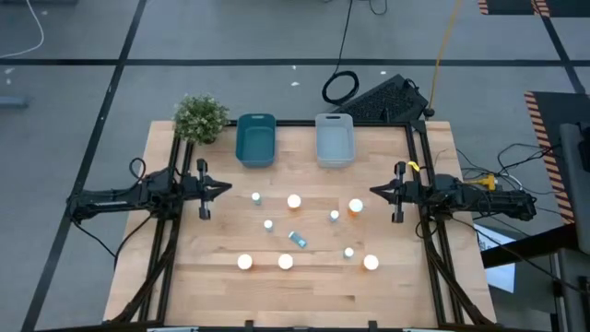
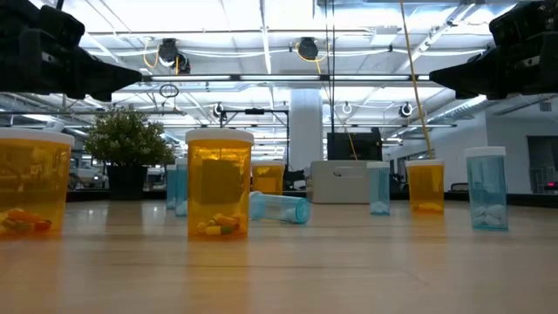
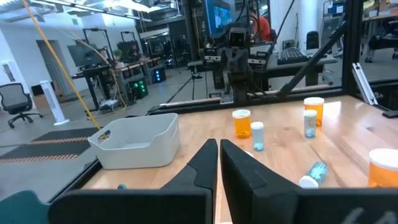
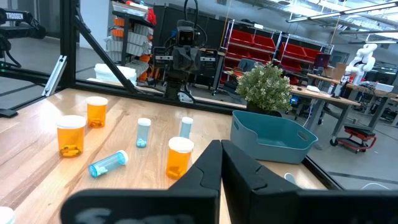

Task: Pick and place medicine bottles into bin by pill shape (circle, oval)
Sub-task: Put the blue pill bottle into the gray bin

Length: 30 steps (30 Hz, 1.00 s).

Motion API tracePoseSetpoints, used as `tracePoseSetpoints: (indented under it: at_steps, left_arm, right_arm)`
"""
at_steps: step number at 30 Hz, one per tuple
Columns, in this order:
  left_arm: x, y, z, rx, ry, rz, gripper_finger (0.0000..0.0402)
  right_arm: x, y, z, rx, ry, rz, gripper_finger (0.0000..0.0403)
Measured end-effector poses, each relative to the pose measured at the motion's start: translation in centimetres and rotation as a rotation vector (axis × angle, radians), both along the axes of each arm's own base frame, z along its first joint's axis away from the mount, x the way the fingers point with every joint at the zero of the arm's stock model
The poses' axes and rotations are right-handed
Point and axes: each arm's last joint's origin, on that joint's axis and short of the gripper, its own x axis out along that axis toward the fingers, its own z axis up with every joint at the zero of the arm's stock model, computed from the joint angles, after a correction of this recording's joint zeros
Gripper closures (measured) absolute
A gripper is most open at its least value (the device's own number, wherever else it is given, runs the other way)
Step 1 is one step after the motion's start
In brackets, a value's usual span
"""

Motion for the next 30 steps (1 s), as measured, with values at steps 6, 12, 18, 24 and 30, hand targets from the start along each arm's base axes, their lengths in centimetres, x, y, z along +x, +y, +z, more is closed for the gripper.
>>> tracePoseSetpoints:
  at_steps: [6,12,18,24,30]
  left_arm:
    - [0.0,-0.1,0.3,-0.092,-0.034,-0.036,0.0378]
    - [-0.2,-0.2,1.9,-0.091,0.030,-0.061,0.0378]
    - [-0.3,-0.2,6.1,-0.113,0.074,-0.055,0.0378]
    - [-0.3,-0.2,12.0,-0.148,0.133,-0.047,0.0378]
    - [0.3,-0.1,17.7,-0.096,0.181,-0.025,0.0378]
  right_arm:
    - [0.0,0.0,0.0,0.000,0.000,-0.001,0.0403]
    - [0.0,0.0,0.0,0.000,0.000,0.000,0.0403]
    - [0.0,0.0,0.0,0.000,0.000,0.000,0.0403]
    - [0.0,0.0,0.0,0.002,0.000,0.000,0.0403]
    - [0.0,0.0,0.0,0.035,-0.003,0.001,0.0403]
